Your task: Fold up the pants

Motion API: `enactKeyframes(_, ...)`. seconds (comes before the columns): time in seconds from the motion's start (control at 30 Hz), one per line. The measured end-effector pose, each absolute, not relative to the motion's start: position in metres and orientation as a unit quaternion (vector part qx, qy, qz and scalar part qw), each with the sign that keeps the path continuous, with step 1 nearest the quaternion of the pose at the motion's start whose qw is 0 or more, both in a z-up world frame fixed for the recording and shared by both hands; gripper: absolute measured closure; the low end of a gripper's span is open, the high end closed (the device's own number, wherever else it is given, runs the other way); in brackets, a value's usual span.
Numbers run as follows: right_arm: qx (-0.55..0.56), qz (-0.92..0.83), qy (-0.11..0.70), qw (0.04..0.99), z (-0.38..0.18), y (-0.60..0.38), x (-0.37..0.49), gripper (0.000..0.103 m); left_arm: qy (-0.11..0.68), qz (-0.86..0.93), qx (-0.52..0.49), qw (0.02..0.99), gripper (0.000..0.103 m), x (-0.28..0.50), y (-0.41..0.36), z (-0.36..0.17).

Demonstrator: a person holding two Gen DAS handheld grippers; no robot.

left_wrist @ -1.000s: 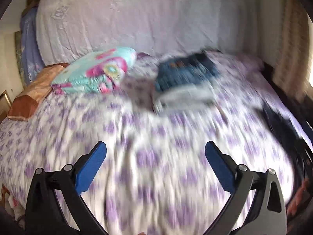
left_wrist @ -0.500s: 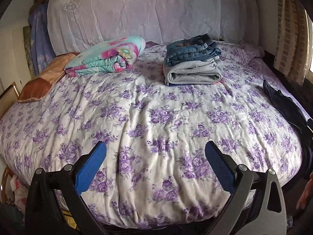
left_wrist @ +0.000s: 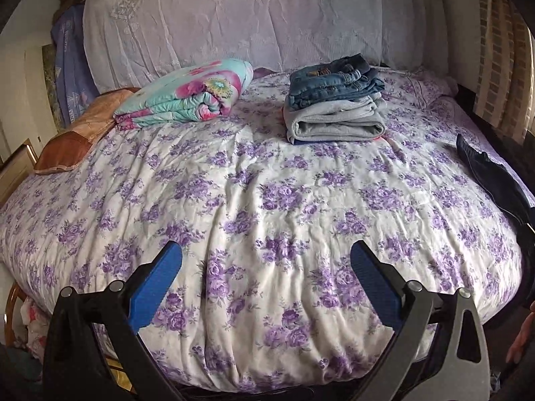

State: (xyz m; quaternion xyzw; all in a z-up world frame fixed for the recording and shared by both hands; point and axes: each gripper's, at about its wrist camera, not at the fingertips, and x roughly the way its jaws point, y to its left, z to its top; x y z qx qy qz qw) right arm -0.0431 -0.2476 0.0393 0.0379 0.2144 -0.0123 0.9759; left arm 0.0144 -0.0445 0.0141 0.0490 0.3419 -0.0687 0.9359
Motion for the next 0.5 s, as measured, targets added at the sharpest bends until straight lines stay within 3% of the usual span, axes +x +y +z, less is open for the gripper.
enactKeyframes(0.5, 0.032, -0.011, 0.217, 0.976, 0.0384, -0.2430, -0.0426, 0.004, 0.327, -0.030, 0.054, 0.943, 0.005, 0.0184, -0.0404, 0.0166)
